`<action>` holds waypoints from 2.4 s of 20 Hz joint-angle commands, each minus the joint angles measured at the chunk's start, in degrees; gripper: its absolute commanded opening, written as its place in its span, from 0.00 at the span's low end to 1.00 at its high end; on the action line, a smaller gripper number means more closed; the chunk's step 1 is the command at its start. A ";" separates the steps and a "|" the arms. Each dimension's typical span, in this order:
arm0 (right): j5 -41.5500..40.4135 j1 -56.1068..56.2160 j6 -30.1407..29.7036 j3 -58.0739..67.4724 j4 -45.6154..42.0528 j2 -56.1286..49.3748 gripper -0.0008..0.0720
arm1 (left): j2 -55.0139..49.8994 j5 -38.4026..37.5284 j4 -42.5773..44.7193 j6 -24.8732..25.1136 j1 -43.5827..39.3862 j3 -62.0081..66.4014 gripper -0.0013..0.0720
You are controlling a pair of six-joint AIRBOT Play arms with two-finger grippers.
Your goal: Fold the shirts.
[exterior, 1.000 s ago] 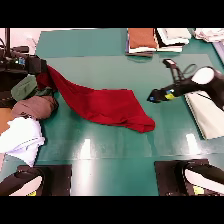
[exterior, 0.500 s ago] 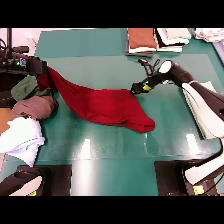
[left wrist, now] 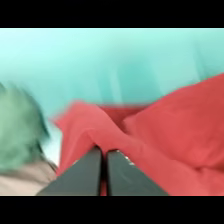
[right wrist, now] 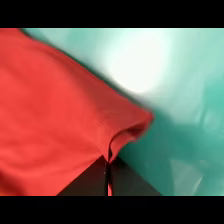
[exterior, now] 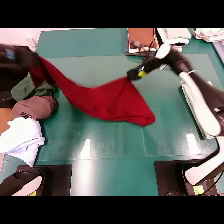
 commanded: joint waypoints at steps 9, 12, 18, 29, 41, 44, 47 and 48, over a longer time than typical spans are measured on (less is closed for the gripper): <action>5.07 -13.09 1.14 13.14 -2.14 37.73 0.04 | 13.22 3.50 1.03 -0.50 -0.02 32.68 0.05; 4.94 -18.47 2.64 10.21 -2.12 44.44 0.04 | 14.03 5.16 -0.26 -0.50 -0.02 32.68 0.05; 8.57 -28.68 4.09 8.66 -1.92 46.86 0.04 | 10.88 2.54 -0.24 -0.46 -0.02 26.18 0.05; 20.24 -19.15 7.13 8.66 -11.30 10.49 0.04 | -27.78 11.69 -0.13 0.00 0.00 7.69 0.05; 20.04 -23.80 5.77 7.37 -10.47 6.47 0.61 | -28.22 -4.26 -0.15 0.02 6.36 9.38 0.74; 19.76 -26.40 5.20 -4.42 -9.40 14.99 0.61 | -20.68 -6.58 -0.26 -0.13 7.61 -3.30 0.74; 15.21 -28.15 4.28 -22.27 -7.43 25.66 0.61 | -10.97 -4.90 -4.15 -2.36 7.61 -21.97 0.74; 13.60 -28.22 4.28 -27.85 -7.37 28.74 0.61 | -7.85 -4.02 -4.68 -3.41 7.61 -27.91 0.74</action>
